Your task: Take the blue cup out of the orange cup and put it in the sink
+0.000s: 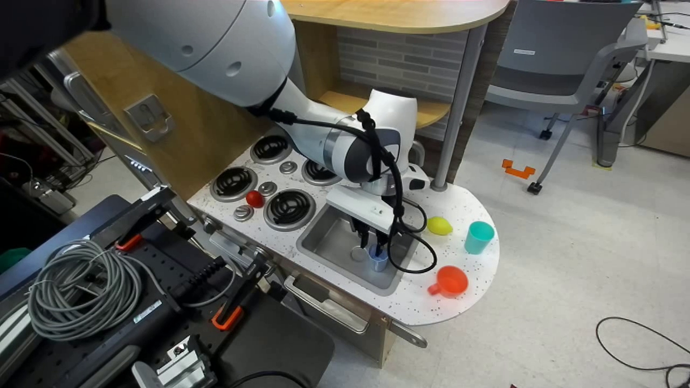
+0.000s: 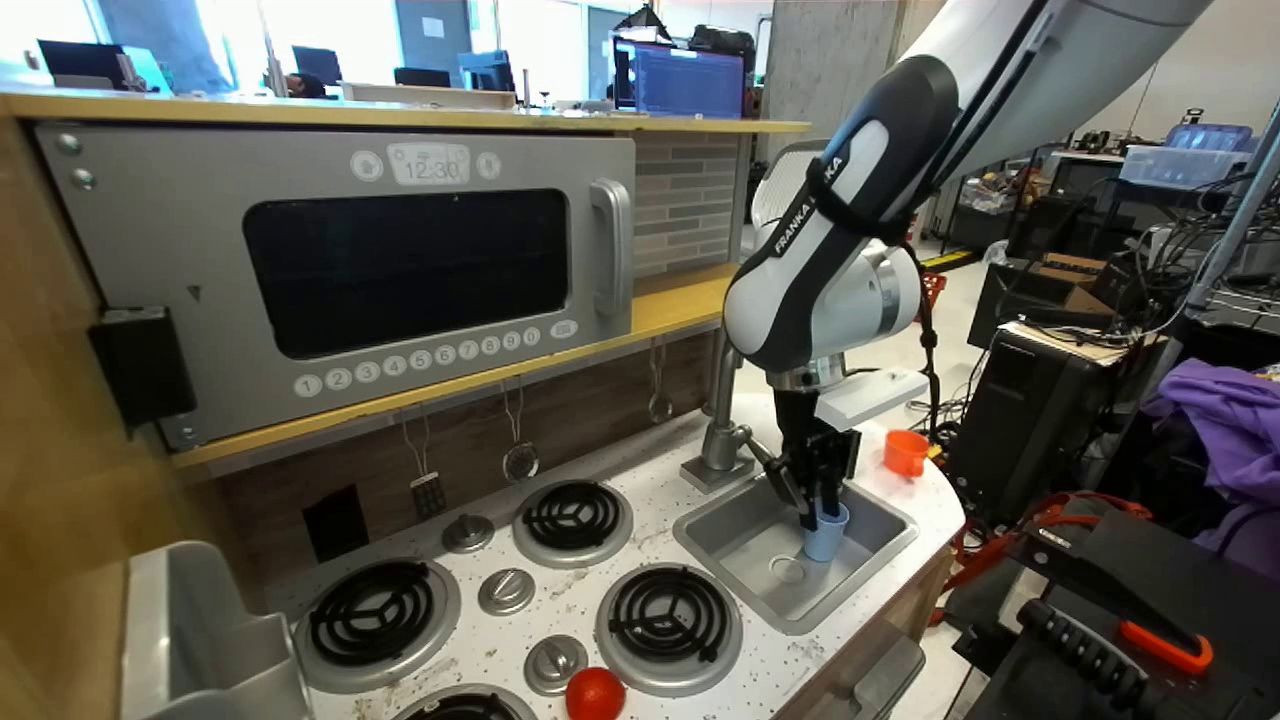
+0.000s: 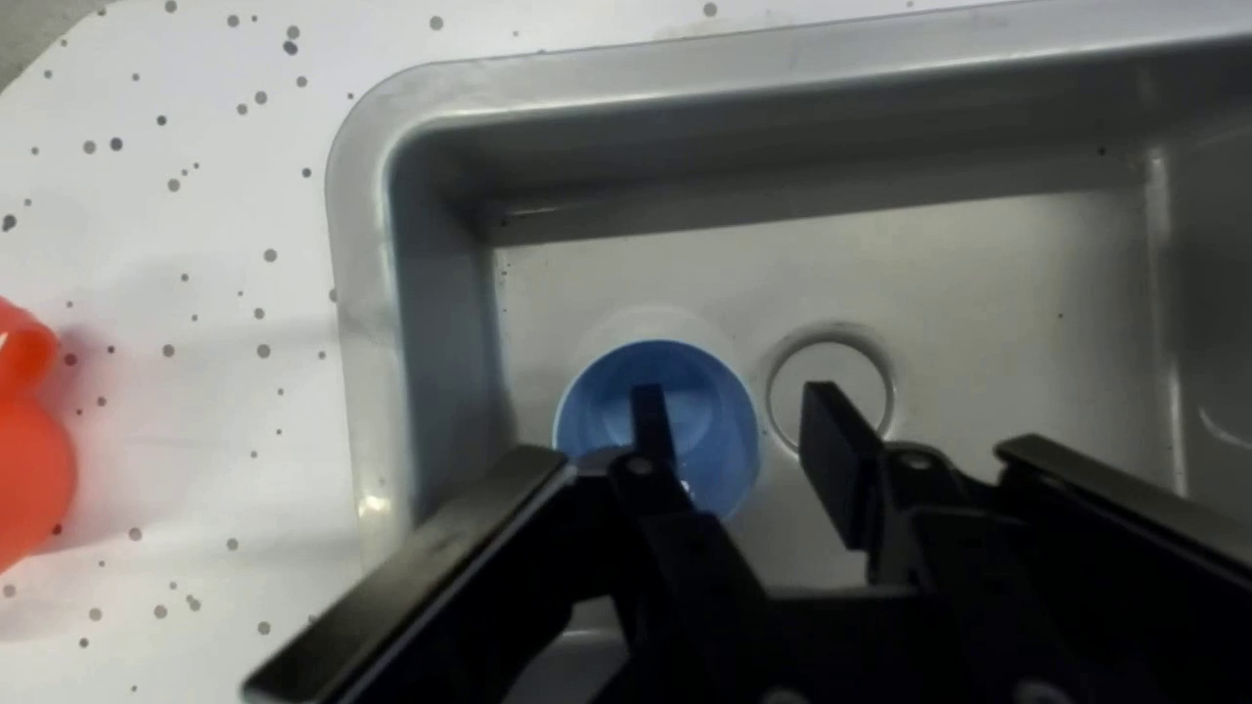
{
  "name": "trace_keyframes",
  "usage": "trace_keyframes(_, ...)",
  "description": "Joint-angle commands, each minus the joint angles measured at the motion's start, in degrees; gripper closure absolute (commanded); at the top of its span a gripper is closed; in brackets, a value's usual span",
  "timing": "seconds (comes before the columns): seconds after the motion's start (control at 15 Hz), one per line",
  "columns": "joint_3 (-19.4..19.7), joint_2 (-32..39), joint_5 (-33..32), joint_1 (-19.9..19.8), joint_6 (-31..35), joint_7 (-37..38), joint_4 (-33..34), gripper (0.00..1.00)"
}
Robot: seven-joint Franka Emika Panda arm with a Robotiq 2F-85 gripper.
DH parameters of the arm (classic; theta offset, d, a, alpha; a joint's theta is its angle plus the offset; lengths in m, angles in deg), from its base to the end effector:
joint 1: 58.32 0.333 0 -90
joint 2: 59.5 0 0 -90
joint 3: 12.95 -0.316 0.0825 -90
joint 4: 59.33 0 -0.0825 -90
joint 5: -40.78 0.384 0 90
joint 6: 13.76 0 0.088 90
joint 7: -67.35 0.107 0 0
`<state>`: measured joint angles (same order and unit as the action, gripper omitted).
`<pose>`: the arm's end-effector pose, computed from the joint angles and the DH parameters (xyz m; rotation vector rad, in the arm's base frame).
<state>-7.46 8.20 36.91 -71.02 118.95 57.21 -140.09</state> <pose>0.6210 -0.1988 -0.0318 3.0387 -0.0618 -0.4552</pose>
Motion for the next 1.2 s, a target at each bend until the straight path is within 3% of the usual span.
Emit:
trace_keyframes(0.0,-0.96,-2.43,0.48,-0.52,4.82,-0.44,-4.05,0.28)
trace_keyframes(0.27,-1.56,-5.52,1.57,-1.47,11.64,-0.31,-9.93,0.01)
trace_keyframes(0.8,-3.53,-17.33,3.35,-5.53,25.71,-2.90,-29.87,0.00)
trace_keyframes(1.13,-11.40,-28.65,6.88,-16.50,34.91,-9.39,-44.11,0.00)
